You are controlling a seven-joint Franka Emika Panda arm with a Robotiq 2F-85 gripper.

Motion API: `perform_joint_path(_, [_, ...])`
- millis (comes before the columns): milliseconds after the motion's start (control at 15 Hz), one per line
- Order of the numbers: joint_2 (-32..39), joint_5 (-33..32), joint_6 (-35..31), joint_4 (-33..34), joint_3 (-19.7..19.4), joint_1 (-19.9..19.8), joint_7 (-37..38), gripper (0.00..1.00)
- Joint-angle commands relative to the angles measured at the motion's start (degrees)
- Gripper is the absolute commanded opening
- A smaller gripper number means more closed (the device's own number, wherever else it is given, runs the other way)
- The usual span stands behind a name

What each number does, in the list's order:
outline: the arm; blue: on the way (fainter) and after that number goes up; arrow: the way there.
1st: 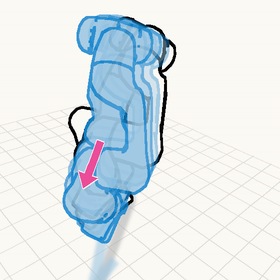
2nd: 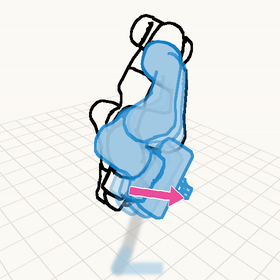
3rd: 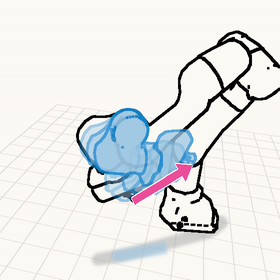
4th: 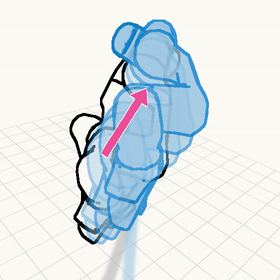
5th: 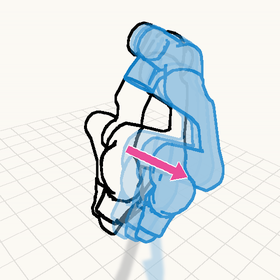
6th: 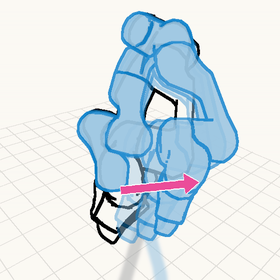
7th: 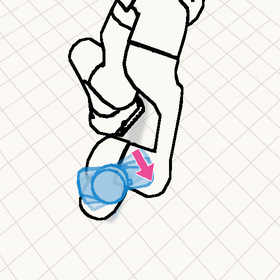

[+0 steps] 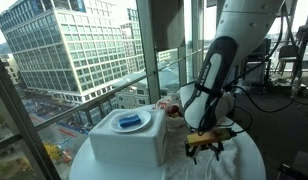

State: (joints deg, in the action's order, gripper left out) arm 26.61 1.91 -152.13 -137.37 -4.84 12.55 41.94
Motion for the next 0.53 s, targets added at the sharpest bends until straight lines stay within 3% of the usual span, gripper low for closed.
perform_joint_path(0, [0.29, 4.32, -0.52, -1.18, 4.29, -2.64, -5.0, 1.0])
perform_joint_path(467, [3.71, 7.72, -0.17, -1.03, 4.79, -3.08, -7.94, 1.0])
